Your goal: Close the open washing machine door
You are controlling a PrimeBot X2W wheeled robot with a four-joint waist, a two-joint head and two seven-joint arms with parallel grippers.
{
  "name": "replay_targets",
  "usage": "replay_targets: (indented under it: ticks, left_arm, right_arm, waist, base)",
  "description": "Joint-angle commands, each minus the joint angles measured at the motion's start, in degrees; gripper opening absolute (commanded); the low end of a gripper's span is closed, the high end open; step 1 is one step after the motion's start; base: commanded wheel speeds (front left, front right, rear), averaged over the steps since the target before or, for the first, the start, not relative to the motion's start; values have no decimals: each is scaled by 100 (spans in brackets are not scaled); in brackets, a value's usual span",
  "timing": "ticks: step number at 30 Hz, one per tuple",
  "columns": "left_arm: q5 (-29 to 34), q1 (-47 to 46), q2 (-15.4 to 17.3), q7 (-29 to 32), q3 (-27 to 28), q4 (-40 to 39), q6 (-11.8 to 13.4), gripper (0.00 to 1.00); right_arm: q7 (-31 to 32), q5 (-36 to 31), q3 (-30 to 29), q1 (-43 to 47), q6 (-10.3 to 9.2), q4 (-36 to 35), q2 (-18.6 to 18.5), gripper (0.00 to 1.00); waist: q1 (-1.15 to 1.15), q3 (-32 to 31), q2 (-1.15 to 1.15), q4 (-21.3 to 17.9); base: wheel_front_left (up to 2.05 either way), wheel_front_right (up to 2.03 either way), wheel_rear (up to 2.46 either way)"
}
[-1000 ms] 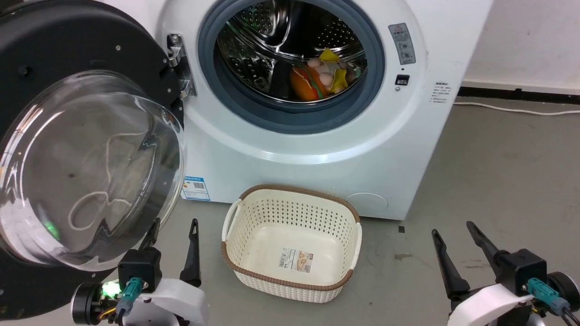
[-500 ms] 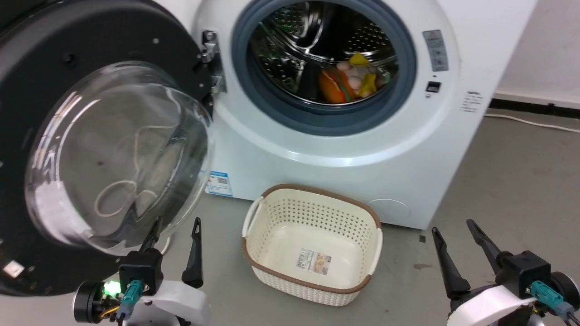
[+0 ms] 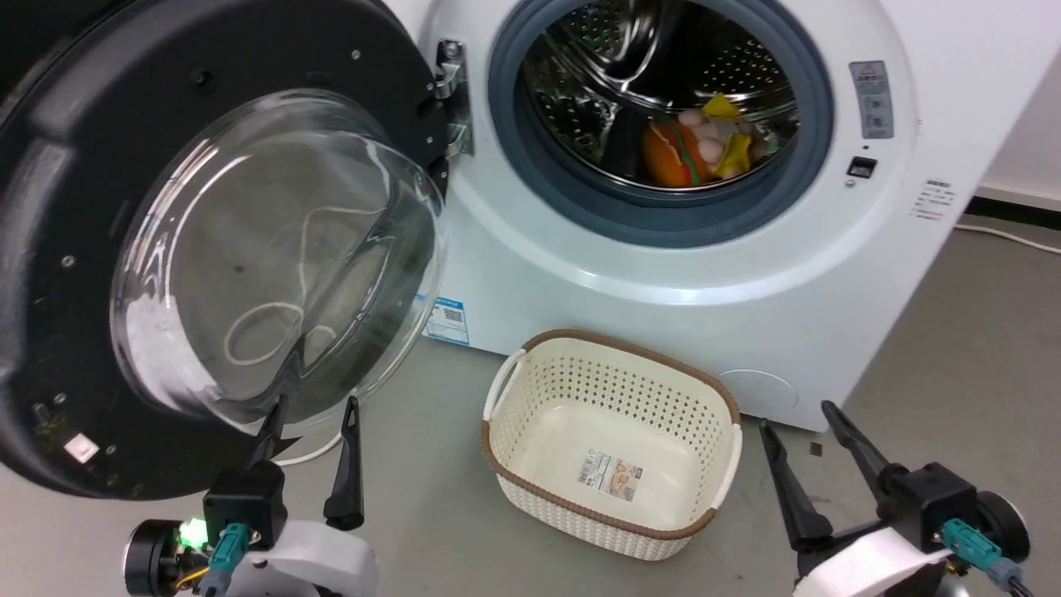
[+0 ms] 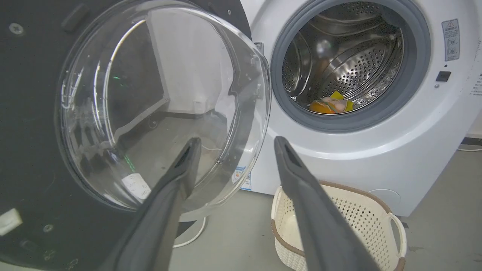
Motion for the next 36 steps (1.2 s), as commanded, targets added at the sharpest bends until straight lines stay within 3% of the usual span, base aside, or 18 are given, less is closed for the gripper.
replay_targets:
  ticks: [1, 34, 35, 36]
  left_arm:
    - [-42, 74, 31, -62, 29, -42, 23, 100]
    - [-170, 285, 6, -445, 331, -330, 36, 100]
    - [-178, 292, 5, -457, 332, -326, 20, 58]
    - [-177, 297, 7, -469, 332, -323, 3, 0]
  right_arm:
    - [-59, 11, 43, -64, 1, 18, 10, 100]
    - [-441, 171, 504, -247, 2, 277, 16, 100]
    - [-453, 174, 511, -249, 2, 280, 17, 100]
    - [-465, 184, 511, -246, 2, 285, 17, 100]
  waist:
    - [0, 12, 0, 46]
    - [0, 48, 0, 832]
    - [0, 48, 0, 855]
    - [0, 48, 0, 880]
  base:
    - [0, 0, 0]
    - [0, 0, 0]
    - [0, 0, 0]
    - [0, 0, 0]
